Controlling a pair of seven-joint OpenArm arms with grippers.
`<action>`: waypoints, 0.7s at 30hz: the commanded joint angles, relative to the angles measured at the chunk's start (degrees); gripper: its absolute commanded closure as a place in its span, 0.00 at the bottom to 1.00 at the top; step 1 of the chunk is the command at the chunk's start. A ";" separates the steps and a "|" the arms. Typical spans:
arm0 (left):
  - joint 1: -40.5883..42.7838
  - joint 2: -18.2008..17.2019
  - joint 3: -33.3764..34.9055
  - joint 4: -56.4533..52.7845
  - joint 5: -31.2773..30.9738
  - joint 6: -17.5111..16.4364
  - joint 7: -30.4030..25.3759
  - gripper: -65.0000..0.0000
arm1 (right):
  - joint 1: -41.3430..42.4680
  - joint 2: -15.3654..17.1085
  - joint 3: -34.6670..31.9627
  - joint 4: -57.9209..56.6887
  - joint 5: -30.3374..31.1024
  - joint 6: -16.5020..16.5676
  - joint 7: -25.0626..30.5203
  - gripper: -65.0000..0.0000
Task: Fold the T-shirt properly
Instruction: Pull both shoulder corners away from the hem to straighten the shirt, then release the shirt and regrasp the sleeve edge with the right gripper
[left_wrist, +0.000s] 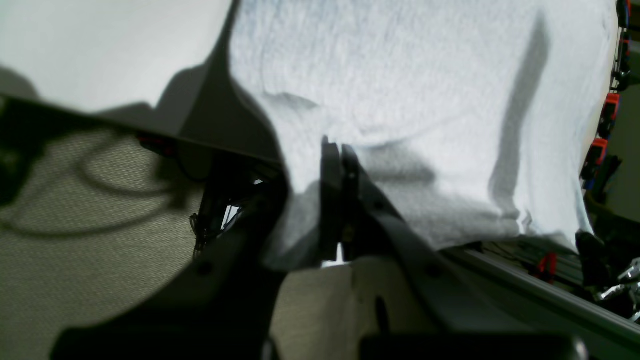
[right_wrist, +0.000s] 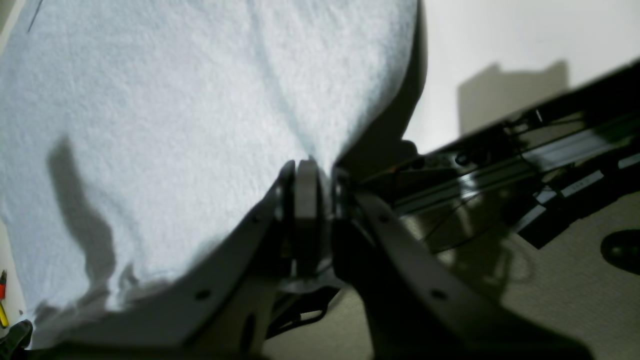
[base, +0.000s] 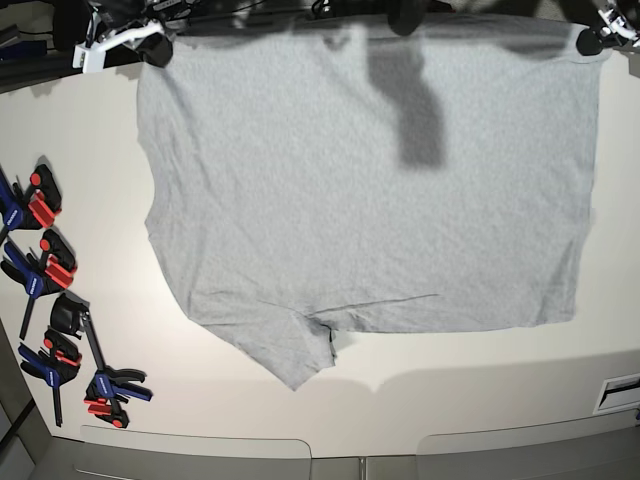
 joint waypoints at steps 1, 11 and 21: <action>0.48 -1.16 -0.76 0.72 -1.11 -0.33 -1.05 1.00 | -0.59 0.50 0.87 1.11 1.33 1.25 1.33 1.00; -5.57 -1.14 -0.70 0.72 -1.07 -0.31 -2.47 1.00 | 7.39 0.48 0.59 1.03 2.29 3.65 3.15 1.00; -12.81 -1.14 -0.70 0.72 4.48 -0.31 -2.97 1.00 | 15.10 0.63 -12.92 -3.39 -12.74 3.43 8.17 1.00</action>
